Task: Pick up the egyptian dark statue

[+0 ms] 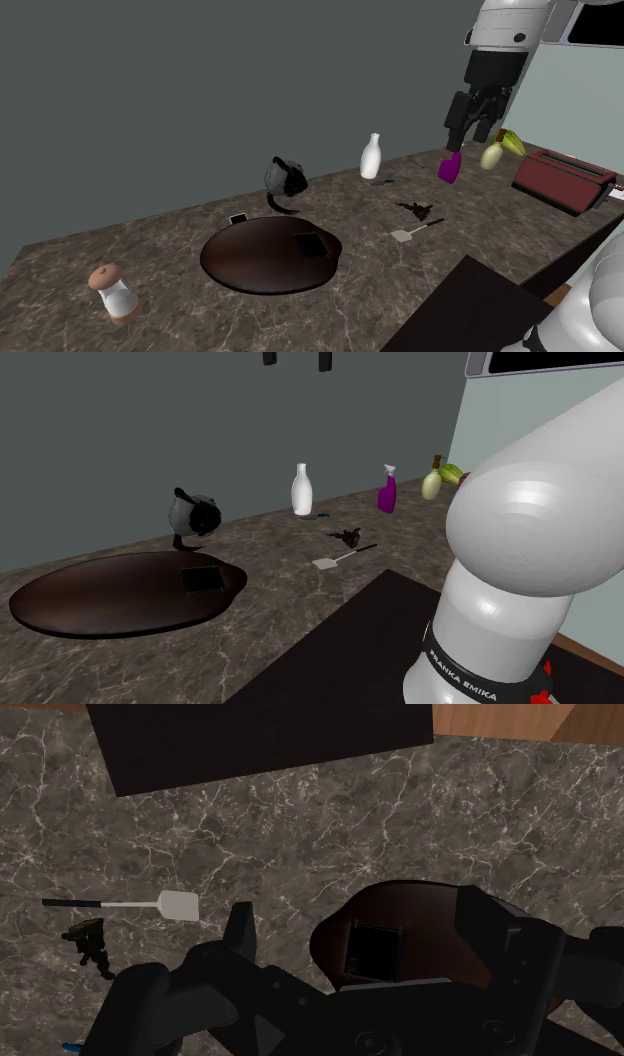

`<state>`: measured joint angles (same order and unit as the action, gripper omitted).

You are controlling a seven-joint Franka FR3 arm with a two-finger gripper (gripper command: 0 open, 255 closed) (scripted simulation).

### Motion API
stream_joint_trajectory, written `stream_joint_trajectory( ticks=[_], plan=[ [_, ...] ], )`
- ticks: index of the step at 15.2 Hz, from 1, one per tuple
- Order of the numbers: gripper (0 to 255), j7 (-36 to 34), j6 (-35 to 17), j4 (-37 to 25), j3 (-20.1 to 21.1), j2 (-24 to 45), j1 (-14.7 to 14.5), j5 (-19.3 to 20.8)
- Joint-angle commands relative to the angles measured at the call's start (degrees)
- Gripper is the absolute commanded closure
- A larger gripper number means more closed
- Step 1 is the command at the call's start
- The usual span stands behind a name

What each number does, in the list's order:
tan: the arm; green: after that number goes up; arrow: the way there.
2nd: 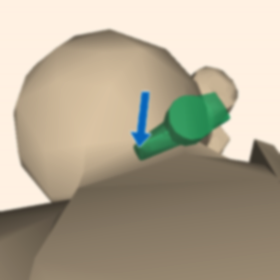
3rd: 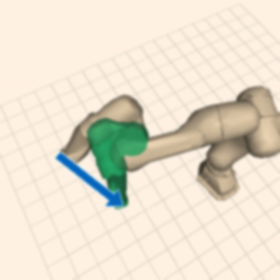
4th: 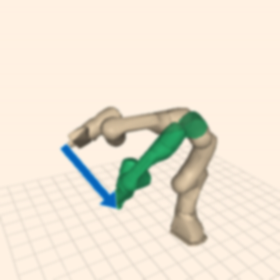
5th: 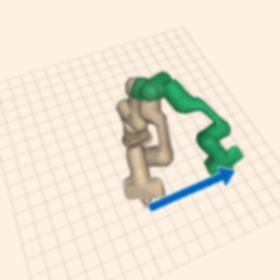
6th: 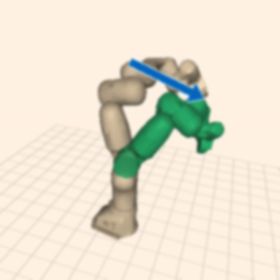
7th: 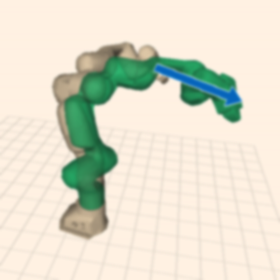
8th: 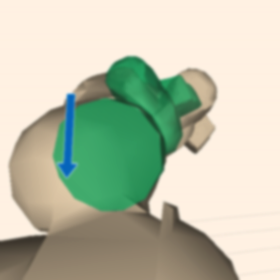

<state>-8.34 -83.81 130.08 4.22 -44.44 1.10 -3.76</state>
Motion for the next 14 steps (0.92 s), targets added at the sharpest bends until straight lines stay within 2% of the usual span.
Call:
stream_joint_trajectory(
  ticks=[1, 7, 14],
  plan=[
    [0, 0.0, 0.0, 0.0, 0.0, 0.0, 0.0, 0.0],
    [0, 5.72, -8.49, 5.68, -5.01, 3.5, 1.97, 3.17],
    [0, 12.11, -18.94, 9.14, -10.89, 11.15, 4.32, 6.19]
  ],
)
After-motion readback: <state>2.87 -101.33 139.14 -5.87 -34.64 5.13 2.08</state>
